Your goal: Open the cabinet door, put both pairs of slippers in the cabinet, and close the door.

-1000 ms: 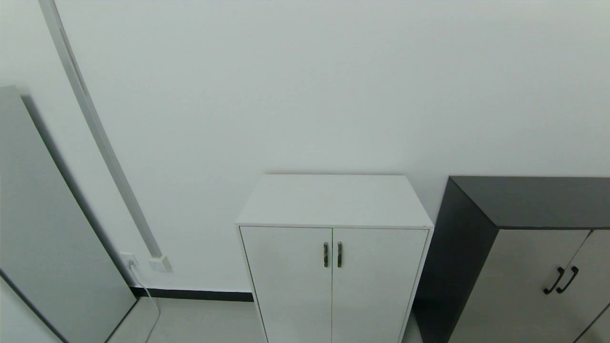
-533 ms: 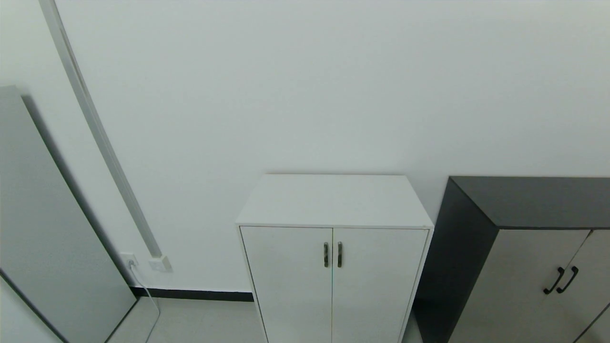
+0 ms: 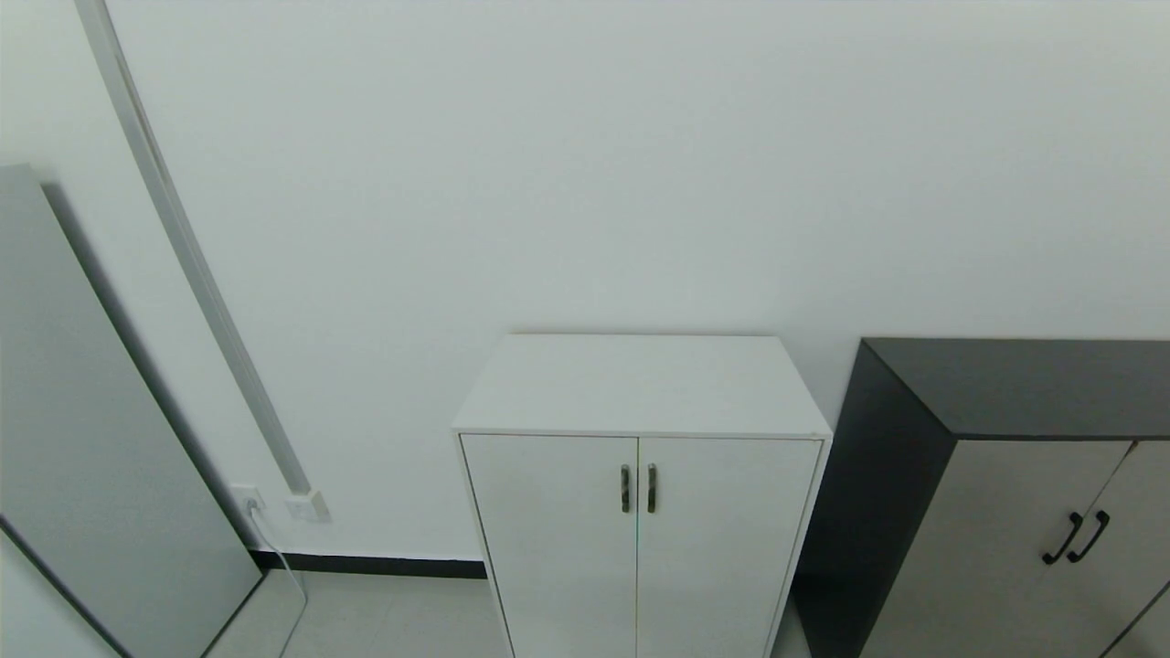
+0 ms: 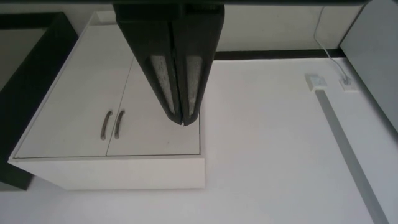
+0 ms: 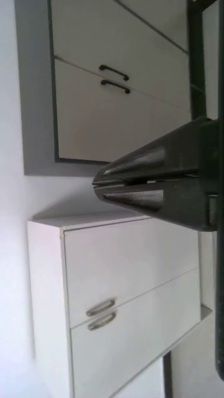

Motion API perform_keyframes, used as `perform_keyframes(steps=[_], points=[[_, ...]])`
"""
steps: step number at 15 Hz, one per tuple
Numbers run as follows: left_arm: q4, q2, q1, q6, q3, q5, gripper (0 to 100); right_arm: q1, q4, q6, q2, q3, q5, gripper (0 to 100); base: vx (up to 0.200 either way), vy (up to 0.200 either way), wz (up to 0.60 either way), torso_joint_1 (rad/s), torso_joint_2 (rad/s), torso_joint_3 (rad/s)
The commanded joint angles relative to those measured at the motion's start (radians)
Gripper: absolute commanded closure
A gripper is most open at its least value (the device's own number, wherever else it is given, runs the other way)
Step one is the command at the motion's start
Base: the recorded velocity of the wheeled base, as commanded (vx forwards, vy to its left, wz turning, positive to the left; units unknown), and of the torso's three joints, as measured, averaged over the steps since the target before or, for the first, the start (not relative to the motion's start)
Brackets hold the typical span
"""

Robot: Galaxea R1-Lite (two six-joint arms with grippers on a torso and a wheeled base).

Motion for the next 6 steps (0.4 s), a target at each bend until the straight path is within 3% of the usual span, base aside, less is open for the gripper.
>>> perform_keyframes(steps=[1,6], points=[[0.0,0.001,0.0,0.0,0.0,0.0,100,-0.002,0.0,-0.002,-0.006,0.001,0.009,100,0.0,0.0,0.0,0.0,0.0,0.0],[-0.001,0.001,0.0,0.002,0.0,0.0,100,-0.002,0.0,-0.004,-0.006,0.001,0.013,100,0.0,0.0,0.0,0.0,0.0,0.0]])
